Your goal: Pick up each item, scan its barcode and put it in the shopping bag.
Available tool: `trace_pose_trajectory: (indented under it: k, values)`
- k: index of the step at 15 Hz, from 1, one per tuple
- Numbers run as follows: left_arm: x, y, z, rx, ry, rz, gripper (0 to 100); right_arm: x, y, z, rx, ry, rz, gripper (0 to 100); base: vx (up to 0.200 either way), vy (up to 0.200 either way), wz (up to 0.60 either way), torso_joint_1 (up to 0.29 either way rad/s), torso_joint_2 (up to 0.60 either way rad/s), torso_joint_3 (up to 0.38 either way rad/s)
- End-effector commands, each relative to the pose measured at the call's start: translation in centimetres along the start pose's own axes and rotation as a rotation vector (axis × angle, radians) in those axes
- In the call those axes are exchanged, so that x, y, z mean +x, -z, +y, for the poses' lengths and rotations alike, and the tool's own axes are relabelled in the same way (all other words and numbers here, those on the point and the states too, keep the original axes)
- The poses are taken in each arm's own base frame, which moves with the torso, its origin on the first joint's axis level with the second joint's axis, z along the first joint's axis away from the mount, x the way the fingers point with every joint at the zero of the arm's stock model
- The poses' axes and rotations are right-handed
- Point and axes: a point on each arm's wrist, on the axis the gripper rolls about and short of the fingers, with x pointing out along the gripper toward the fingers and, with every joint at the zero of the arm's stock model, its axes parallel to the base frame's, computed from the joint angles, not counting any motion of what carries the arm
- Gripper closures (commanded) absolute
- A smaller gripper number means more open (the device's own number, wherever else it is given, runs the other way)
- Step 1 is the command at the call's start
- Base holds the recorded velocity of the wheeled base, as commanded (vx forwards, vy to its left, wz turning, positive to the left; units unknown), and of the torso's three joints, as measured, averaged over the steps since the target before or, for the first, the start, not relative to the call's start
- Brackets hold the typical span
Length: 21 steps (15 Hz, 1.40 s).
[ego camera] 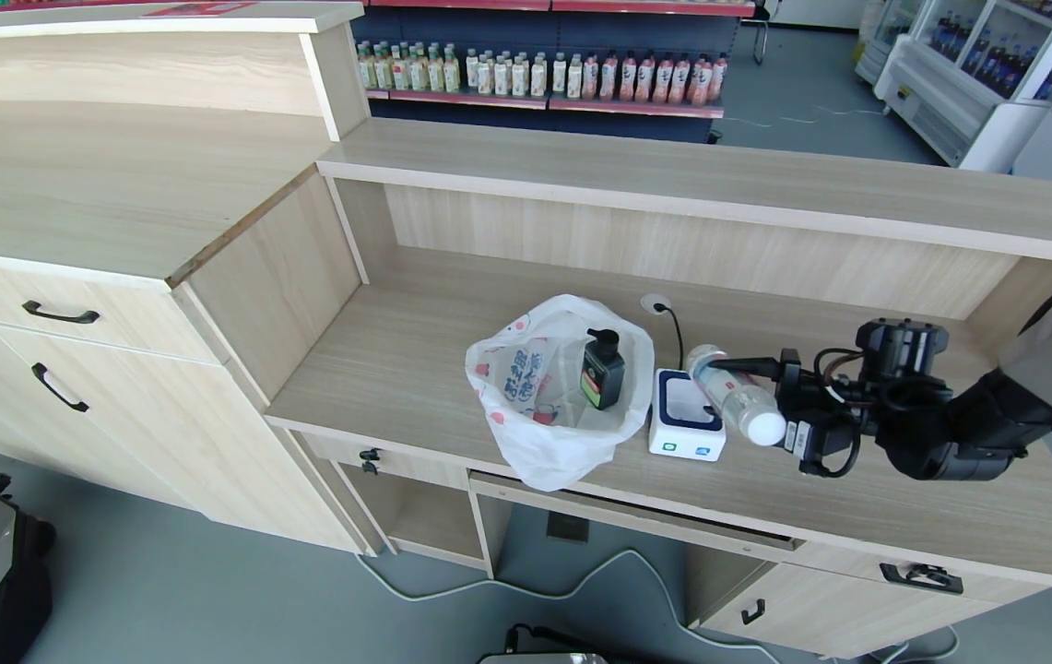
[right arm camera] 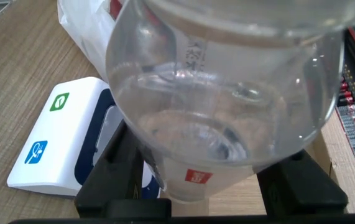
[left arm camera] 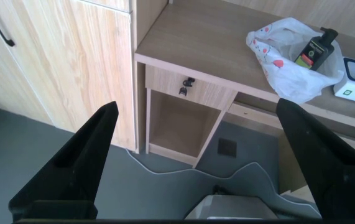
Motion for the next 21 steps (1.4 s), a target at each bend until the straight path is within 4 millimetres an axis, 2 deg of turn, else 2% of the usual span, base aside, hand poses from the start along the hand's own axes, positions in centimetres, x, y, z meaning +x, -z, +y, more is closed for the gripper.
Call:
trace_pose_trajectory:
  k: [1, 11, 21]
  values:
    - [0.0, 0.0, 0.0, 0.000, 0.000, 0.000, 0, 0.6, 0.3, 0.3, -0.001, -0.001, -0.010, 100, 0.000, 0.000, 0.00, 0.000, 0.00, 0.000]
    - [0.0, 0.0, 0.0, 0.000, 0.000, 0.000, 0, 2.9, 1.4, 0.9, -0.005, 0.006, -0.045, 100, 0.000, 0.000, 0.00, 0.000, 0.00, 0.000]
    - [0.0, 0.0, 0.0, 0.000, 0.000, -0.002, 0, 3.7, 1.9, 1.6, -0.006, 0.005, -0.056, 100, 0.000, 0.000, 0.00, 0.000, 0.00, 0.000]
